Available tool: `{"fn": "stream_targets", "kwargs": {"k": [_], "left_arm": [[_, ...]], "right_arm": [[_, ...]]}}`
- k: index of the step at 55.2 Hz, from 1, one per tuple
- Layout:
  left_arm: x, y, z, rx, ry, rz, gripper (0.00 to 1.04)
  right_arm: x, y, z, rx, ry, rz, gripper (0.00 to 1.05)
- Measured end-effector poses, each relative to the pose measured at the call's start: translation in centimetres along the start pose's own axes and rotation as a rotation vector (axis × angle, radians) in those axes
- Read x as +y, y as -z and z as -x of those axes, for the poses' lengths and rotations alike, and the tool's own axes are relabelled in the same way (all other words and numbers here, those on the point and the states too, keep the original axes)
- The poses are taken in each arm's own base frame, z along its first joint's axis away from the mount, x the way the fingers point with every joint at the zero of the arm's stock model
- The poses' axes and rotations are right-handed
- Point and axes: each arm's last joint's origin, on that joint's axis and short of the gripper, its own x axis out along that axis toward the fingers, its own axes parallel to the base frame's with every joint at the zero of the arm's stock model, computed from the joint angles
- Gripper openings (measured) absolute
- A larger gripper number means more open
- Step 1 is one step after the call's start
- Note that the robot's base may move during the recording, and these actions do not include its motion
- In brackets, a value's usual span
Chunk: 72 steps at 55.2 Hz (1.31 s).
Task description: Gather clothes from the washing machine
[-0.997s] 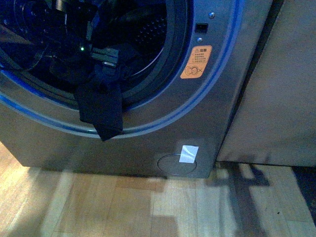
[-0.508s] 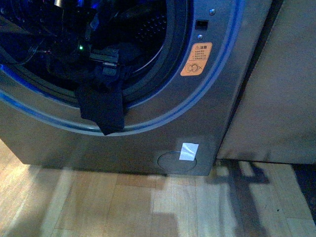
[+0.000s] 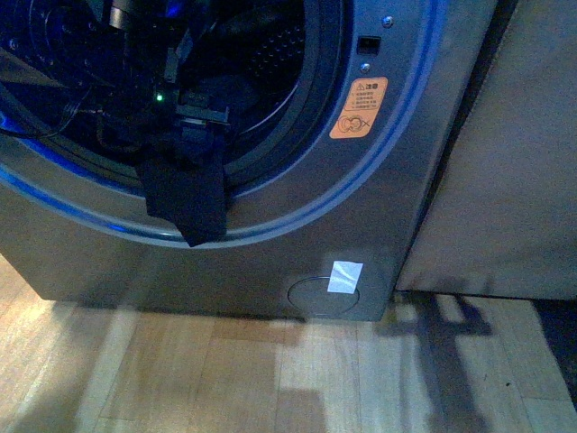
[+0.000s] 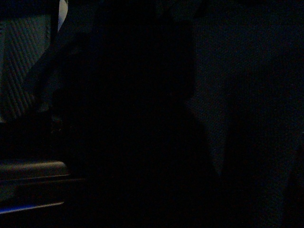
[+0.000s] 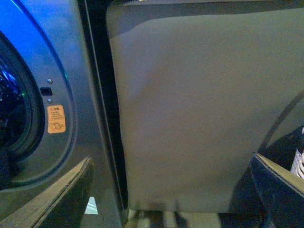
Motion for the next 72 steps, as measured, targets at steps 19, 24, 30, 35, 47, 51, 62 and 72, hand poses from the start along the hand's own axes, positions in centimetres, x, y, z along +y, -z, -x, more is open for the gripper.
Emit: {"fn": "stream_targets", "kwargs": {"k": [19,24,30,35,47,51,62,72], "left_arm": [[-1.2,1.2,4.9,-0.101,0.114,-0.055,0.18],[-1.2,1.4,6.9,-0.131,0.146,-0.065,0.18],[-0.9,1.4,9.7,-0.178,0.17,-0.078,0.18],[-0.4,1.3,11.9,-0.21,0.182,-0.082,0.18],[0.5,-0.6,19.4,-0.373,0.237,-0.092,0.18],[0.6,-1.6,21.7,-0.43,0.251,-0.101,0.18],[0.5,-3.4,26.8,-0.549,0.277,-0.125,0.18],[0.0,-4.8,30.2,-0.613,0.314,-0.152,0.18]], "right_arm": [[0.0,0.0,0.0,0.0,0.0,0.0,0.97],[0.0,0.0,0.0,0.0,0.0,0.0,0.97],[0.0,0.0,0.0,0.0,0.0,0.0,0.97],[0.0,0.0,0.0,0.0,0.0,0.0,0.97],[0.0,0.0,0.0,0.0,0.0,0.0,0.97],[0.0,0.0,0.0,0.0,0.0,0.0,0.97],[0.0,0.0,0.0,0.0,0.0,0.0,0.97],[0.0,0.0,0.0,0.0,0.0,0.0,0.97]]}}
